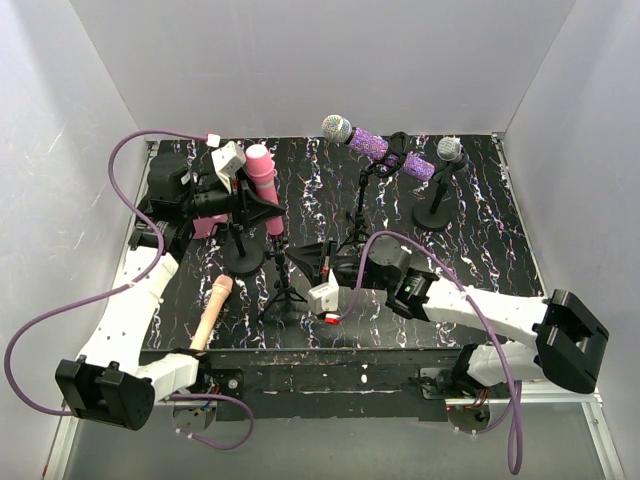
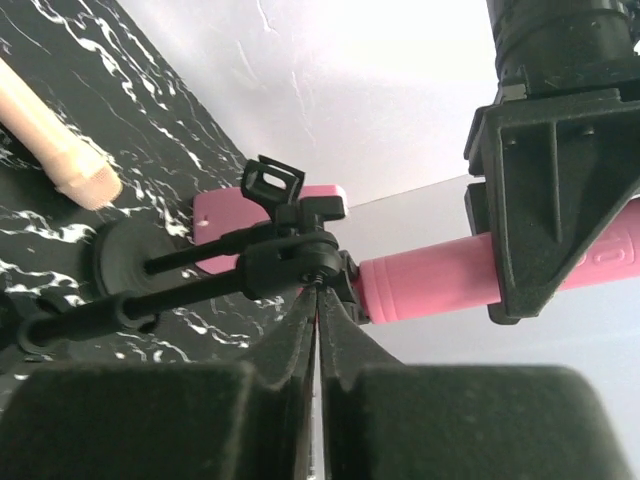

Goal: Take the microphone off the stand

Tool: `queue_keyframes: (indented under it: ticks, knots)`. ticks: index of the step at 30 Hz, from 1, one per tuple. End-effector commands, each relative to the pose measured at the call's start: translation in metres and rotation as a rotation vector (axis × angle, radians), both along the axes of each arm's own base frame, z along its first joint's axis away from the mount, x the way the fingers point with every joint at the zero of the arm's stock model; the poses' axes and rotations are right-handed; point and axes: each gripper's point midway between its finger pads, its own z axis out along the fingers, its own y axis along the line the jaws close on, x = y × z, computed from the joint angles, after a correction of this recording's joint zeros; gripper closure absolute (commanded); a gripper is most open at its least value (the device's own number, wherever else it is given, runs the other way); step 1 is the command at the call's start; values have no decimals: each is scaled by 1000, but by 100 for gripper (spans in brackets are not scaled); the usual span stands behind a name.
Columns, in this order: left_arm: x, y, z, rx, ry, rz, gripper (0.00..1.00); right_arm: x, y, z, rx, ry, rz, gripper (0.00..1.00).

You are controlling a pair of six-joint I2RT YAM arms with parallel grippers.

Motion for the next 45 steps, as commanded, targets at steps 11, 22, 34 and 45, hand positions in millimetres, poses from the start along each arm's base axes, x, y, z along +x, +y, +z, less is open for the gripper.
queue_keyframes:
  ticks: [11, 22, 34, 45]
  knots:
    - [3, -1, 0, 6, 51, -11, 100, -38, -12, 26, -82, 142, 142, 40]
    - [1, -1, 1, 13, 52, -17, 100, -5, 21, 33, -75, 336, 35, 38]
    - [5, -3, 24, -7, 33, -26, 100, -20, 12, -38, -335, 567, 23, 69]
    - [1, -7, 68, -56, 73, -103, 100, -19, 7, -55, -361, 686, -7, 71]
